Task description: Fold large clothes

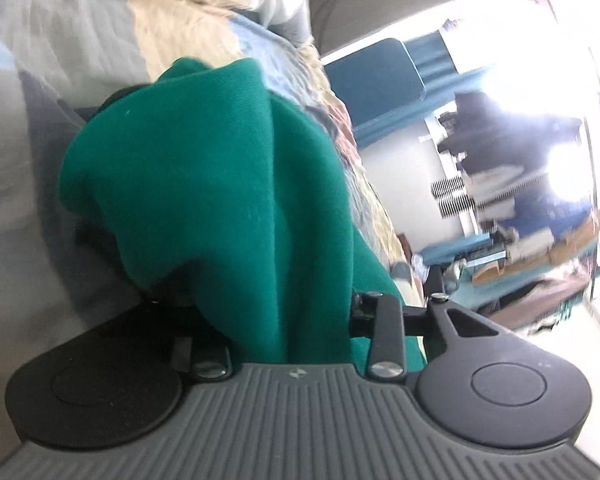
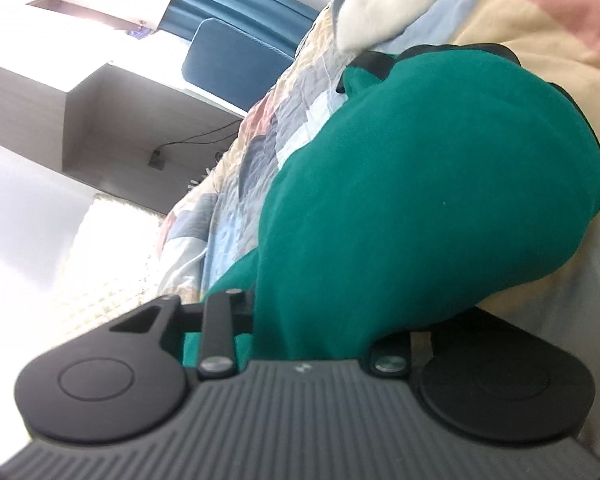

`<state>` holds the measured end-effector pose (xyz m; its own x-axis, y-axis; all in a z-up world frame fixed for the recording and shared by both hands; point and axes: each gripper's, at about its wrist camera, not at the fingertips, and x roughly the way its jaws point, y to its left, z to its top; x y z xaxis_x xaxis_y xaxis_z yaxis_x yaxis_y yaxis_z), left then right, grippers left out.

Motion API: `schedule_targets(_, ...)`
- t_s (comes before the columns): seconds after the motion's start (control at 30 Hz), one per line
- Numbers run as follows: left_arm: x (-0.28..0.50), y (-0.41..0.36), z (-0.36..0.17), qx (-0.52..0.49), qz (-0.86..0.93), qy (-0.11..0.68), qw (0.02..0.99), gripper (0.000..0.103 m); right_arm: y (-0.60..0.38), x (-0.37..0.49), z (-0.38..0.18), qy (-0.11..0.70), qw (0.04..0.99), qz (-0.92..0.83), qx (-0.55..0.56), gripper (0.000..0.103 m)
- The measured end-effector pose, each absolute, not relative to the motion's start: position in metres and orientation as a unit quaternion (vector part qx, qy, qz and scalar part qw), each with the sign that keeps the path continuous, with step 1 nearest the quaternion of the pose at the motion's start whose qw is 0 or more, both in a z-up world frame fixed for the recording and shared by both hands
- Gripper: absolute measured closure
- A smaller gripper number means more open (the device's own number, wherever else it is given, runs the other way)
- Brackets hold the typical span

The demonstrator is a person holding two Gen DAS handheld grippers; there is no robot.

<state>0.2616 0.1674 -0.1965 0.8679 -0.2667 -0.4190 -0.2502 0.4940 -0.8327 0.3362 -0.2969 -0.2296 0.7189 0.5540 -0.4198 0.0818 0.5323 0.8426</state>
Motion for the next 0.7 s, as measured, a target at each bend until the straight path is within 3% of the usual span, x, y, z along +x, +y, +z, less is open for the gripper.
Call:
schedule_targets(0.23,0.201,0.15,-0.171,-0.498,-0.019,0.285,0.819,0.056,-0.323,0.275,-0.199,0.349,0.807,0.15,0.452,0.061)
schedule_targets(0.43,0.172,0.129,-0.168,-0.485,-0.024,0.3,0.821,0.036,-0.343,0.241,-0.207,0.356,0.792,0.143,0.474,0.049)
schedule_targets(0.7,0.142,0.13,-0.152,-0.482,-0.061,0.237,0.841,0.035,-0.345,0.231,-0.189,0.278,0.805,0.19,0.488,0.041)
